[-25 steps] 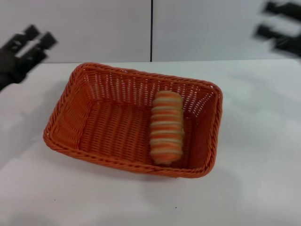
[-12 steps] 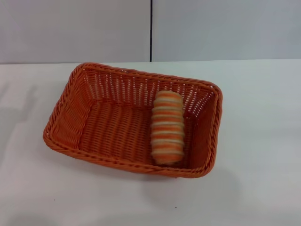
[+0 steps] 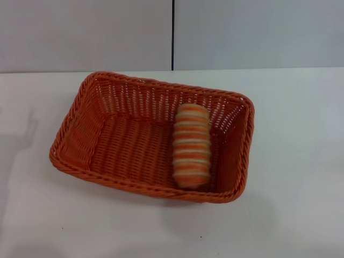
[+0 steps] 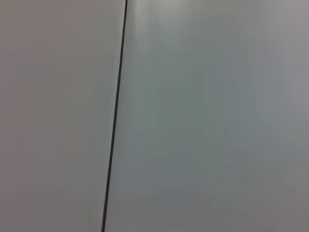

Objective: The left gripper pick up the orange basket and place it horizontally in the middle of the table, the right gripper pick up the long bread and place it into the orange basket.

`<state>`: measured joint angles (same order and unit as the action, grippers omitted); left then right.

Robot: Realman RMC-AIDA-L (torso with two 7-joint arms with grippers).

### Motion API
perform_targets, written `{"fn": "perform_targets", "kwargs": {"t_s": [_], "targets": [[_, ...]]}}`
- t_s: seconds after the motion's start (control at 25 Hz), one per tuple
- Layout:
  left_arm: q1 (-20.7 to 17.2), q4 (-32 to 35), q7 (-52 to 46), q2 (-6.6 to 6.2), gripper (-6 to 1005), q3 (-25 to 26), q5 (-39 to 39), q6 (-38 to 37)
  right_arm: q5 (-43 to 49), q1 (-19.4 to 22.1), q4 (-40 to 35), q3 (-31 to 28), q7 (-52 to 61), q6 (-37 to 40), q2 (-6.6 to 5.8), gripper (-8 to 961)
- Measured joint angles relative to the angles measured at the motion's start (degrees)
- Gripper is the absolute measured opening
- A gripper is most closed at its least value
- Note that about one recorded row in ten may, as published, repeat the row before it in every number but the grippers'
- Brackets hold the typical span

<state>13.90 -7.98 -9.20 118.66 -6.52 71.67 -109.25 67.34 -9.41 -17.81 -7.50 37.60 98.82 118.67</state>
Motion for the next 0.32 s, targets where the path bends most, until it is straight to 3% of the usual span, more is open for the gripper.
{"fn": "perform_targets", "kwargs": {"t_s": [0.32], "targets": [[-0.4, -3.1, 0.1, 0.08, 741, -0.4, 0.9, -0.8, -0.1, -2.2, 0.3, -0.1, -2.2, -2.3, 0.01, 694]]}}
